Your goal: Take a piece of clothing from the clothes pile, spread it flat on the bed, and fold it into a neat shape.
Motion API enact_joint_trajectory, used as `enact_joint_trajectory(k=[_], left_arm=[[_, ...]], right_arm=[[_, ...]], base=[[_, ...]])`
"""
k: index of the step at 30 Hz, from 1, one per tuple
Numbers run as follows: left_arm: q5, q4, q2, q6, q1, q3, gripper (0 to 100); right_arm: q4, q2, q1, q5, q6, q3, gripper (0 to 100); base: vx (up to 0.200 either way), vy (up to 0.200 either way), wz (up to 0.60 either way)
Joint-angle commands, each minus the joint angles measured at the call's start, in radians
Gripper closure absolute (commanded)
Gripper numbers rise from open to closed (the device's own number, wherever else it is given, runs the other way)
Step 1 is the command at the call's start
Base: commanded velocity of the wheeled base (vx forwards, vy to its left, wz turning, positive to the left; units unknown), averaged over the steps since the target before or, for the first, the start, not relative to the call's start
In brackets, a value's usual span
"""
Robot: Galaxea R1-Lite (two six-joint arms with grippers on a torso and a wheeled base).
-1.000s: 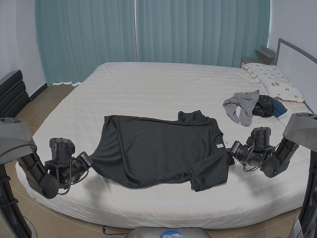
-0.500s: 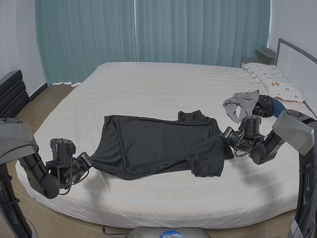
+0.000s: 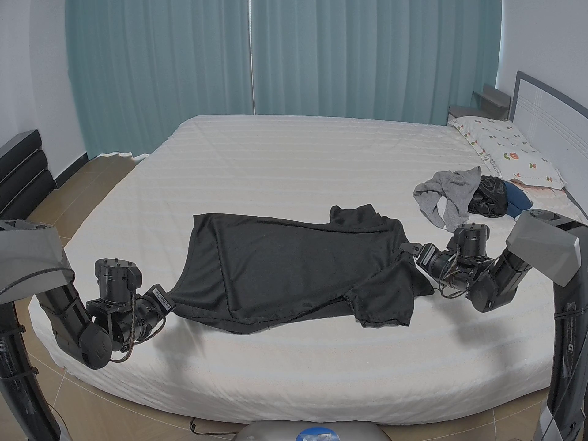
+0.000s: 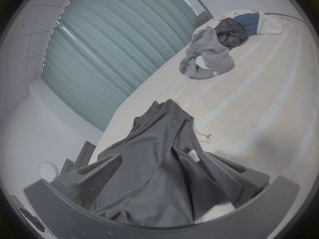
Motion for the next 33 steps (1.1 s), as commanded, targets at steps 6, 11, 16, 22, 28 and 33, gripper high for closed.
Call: enact_joint_trajectory(k=[6,11,16,22,28,33], left_arm=[[0.000,0.000,-0.008,-0.002,-0.005,0.006,100],[0.000,0.000,-0.009,0.000,-0.005,0.008,100],[-0.001,0.000,-0.005,0.000,-0.005,0.006,100],[-0.001,0.000,-0.006,-0.002,-0.005,0.008,100],[-0.001,0.000,-0.002,0.005,-0.005,0.012,100],[-0.003,0.003,-0.011,0.008,0.000,0.025,100]], right_arm=[[-0.008,-0.156,0.027,0.116,-0.004,0.321,0],[-0.008,-0.113,0.043,0.119,-0.002,0.332,0],[-0.007,-0.064,0.057,0.121,-0.004,0.309,0],[-0.005,-0.038,0.071,0.122,-0.002,0.271,100],[0.015,-0.055,0.068,0.108,-0.004,0.274,100],[0.058,-0.147,0.040,0.115,-0.002,0.350,100]], base=[[0.000,0.000,0.00],[0.000,0.000,0.00],[0.000,0.000,0.00],[0.000,0.000,0.00],[0.000,0.000,0.00],[0.000,0.000,0.00]])
